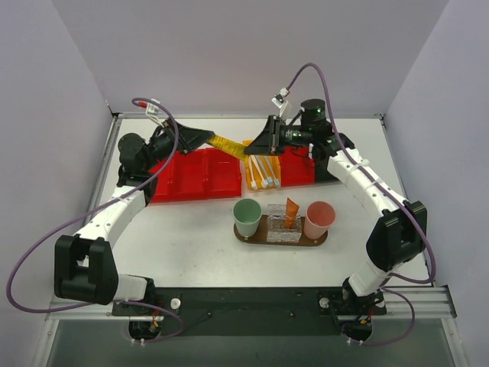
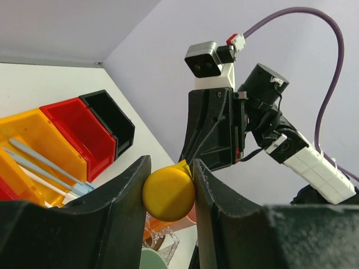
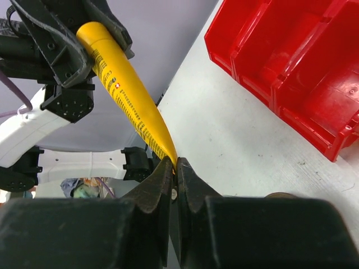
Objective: Prepare toiletry sets of a toothbrush and toothpaste on the tray
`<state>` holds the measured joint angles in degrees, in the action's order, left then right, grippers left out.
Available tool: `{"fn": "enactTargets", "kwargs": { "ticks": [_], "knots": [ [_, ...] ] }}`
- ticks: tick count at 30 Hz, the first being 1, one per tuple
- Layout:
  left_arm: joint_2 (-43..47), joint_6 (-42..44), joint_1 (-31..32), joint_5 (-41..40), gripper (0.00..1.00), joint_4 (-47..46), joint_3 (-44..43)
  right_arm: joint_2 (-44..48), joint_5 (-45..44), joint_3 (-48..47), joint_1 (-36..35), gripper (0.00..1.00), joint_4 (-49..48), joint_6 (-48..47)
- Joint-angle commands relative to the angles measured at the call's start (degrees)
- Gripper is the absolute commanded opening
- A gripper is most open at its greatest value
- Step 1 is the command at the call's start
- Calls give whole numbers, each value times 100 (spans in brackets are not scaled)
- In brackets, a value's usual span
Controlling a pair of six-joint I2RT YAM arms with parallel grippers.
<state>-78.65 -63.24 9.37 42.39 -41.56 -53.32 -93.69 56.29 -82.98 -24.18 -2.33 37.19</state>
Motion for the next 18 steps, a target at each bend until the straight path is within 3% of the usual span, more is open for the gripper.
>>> {"fn": "enactTargets", "kwargs": {
  "ticks": [1, 13, 14, 15, 18],
  "knots": [
    [157, 866, 267, 621, 0, 693, -152, 132, 136, -491, 63, 0, -523, -19],
    [-80, 1104, 452, 814, 0, 614, 15, 456, 391, -640, 212, 0, -234, -325],
    [-115, 1104, 435, 928, 1, 605, 6, 570, 400, -623, 230, 0, -94, -413],
    [-202, 1121, 426, 972, 10, 579, -3, 623, 426, -579, 239, 0, -32, -466],
    [-352, 1165, 408, 1148, 22, 421, -47, 852, 514, -491, 265, 0, 180, -730]
  ]
}}
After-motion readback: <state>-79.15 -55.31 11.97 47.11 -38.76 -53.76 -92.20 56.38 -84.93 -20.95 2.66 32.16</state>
